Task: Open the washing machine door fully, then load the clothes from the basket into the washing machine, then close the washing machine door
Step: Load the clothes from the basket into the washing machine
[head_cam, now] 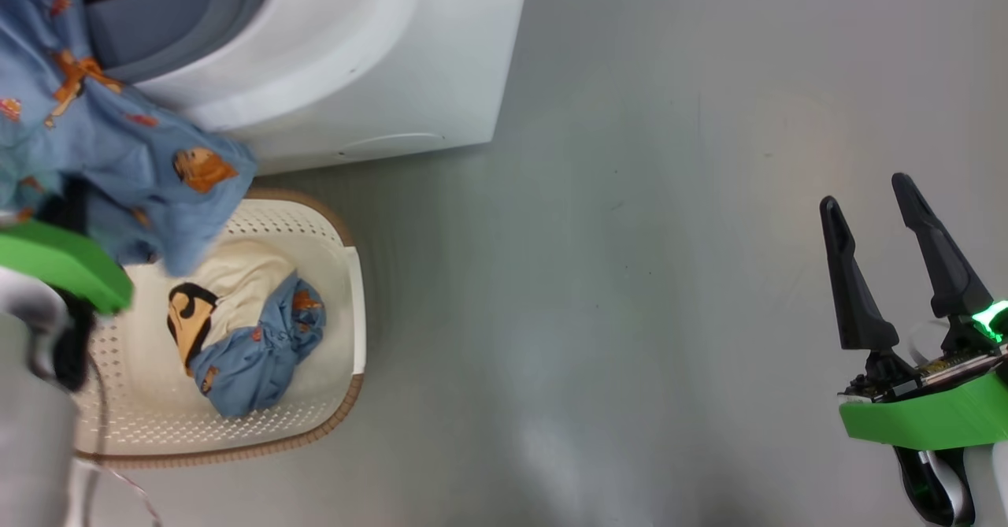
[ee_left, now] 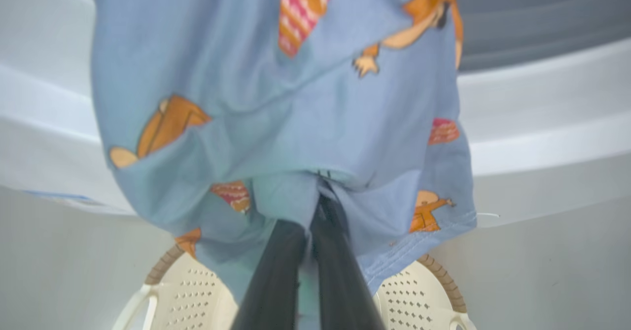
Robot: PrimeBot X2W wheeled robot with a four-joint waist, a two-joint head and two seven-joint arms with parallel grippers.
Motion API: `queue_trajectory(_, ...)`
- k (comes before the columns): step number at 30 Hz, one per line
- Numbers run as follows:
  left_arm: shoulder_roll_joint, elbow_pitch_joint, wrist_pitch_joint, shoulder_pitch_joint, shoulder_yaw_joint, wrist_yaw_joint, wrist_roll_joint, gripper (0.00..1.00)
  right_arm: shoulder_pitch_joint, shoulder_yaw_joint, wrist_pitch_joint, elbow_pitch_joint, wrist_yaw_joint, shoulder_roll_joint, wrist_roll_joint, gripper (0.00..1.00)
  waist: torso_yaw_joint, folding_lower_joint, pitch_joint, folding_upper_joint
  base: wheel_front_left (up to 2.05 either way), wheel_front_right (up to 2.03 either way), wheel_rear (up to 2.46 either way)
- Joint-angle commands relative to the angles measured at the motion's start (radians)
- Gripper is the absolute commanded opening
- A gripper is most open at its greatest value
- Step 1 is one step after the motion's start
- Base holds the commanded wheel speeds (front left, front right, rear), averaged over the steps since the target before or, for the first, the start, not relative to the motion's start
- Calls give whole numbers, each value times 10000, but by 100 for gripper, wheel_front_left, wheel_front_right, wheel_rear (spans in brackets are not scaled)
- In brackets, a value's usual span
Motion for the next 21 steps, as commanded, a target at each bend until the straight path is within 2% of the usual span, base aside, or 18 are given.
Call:
queue_trajectory(1,659,-446,22,181,209,-56,73,0,274,138,-48,-237,16,-93,-79,100,91,0,-120,-1,0,0,0)
queue_trajectory(6,1373,-2837,1010,398,365,116,-106,0,358,203,-48,-241,16,-24,-77,100,87,0,-291,-1,0,0,0)
queue_trajectory(8,1814,-4317,1887,625,506,418,-197,0,324,274,-48,-223,16,57,-39,100,-5,0,-341,-1,0,0,0)
queue_trajectory(11,2305,-5540,2745,760,725,633,-363,0,261,331,-48,-207,16,145,-16,100,-130,0,-315,-1,0,0,0)
queue_trajectory(16,2952,-6659,3899,477,1036,919,-588,0,68,466,-48,-173,16,234,53,100,-393,0,-178,-1,0,0,0)
queue_trajectory(21,3230,-6811,4691,-307,1100,1206,-636,0,-176,600,-48,-160,16,301,104,100,-697,0,88,-1,0,0,0)
